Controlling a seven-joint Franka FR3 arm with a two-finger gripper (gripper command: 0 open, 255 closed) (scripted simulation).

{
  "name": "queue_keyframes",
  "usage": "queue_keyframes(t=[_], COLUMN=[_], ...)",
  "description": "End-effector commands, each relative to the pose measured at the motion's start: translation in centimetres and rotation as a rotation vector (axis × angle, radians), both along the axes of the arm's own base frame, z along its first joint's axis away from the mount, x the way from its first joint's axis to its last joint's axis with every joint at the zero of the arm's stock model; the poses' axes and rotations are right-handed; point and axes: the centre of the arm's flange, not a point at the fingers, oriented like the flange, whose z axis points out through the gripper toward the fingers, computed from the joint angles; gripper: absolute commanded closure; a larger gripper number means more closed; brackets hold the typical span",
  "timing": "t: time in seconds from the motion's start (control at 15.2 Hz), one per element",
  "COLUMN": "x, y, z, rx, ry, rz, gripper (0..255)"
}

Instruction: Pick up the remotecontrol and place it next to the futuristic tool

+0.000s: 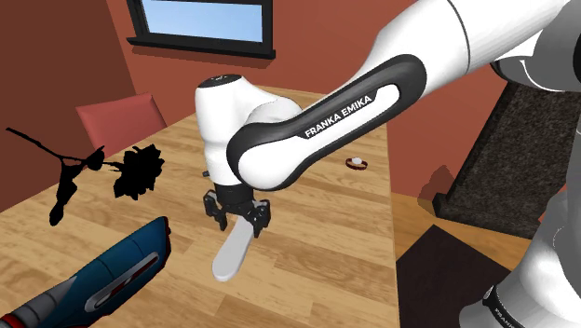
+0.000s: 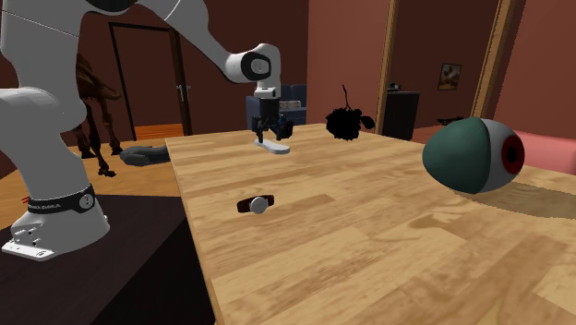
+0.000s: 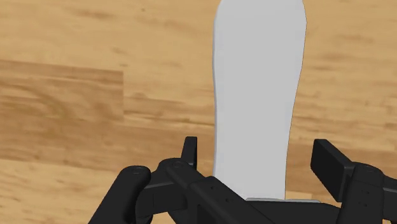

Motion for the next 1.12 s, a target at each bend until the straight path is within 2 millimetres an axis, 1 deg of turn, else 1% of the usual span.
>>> queue_keyframes(t=[0.0, 0.26, 0.46, 0.53, 1.06], x=[0.0, 0.0, 0.0, 0.0, 0.0], y=[0.0, 0.0, 0.1, 0.1, 0.1], z=[0.0, 0.0, 4.0, 5.0, 5.0], rx=[0.0, 0.0, 0.0, 0.0, 0.0], ry=[0.0, 0.0, 0.0, 0.0, 0.0], rz=[0.0, 0.0, 0.0, 0.0, 0.0], gripper=[0, 0, 0, 0, 0])
